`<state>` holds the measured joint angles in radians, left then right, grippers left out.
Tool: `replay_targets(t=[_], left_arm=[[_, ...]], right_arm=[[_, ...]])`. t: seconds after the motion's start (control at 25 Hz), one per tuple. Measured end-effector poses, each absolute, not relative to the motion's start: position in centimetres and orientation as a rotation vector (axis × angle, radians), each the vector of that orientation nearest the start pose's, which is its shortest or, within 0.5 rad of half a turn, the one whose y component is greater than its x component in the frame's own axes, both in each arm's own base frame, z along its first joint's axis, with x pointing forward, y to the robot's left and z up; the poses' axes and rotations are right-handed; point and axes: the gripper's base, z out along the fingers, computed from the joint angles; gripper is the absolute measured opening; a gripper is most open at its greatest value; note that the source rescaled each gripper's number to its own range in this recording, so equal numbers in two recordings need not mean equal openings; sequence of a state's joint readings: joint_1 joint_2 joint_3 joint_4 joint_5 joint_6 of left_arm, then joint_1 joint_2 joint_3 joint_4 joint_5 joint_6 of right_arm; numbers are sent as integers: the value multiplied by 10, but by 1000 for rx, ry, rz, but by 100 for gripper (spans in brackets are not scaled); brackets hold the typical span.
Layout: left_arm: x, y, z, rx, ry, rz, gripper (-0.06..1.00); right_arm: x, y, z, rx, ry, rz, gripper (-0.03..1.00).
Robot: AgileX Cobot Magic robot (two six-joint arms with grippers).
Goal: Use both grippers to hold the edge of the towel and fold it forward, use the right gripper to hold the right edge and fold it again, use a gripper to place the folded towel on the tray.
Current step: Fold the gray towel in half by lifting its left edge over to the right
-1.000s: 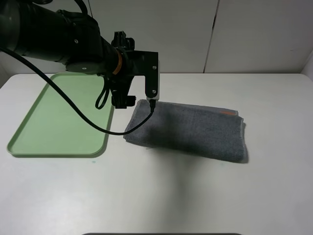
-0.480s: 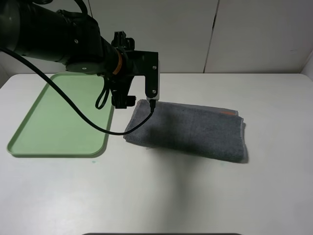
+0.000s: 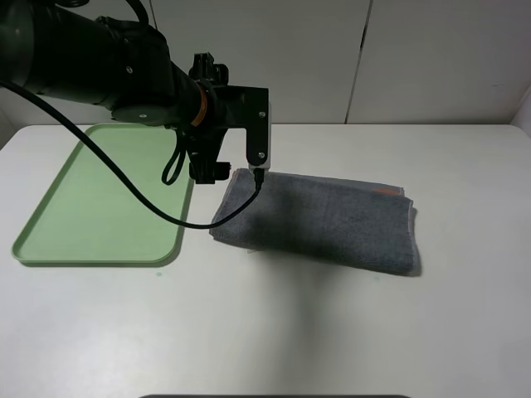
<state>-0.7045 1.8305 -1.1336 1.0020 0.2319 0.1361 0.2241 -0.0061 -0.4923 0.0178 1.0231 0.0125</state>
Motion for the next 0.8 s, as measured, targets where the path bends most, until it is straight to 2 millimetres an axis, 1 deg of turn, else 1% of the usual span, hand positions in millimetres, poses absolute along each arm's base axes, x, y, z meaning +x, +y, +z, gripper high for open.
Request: replay_targets(t=[0.36,0.8], left_arm=[[312,-242,201,1783,1497,436,100],[312,-243,201,1782,1489,427,100]], right_arm=[[-3,1,278,34,2008,17,100],[-3,2,278,55,2007,6,100]])
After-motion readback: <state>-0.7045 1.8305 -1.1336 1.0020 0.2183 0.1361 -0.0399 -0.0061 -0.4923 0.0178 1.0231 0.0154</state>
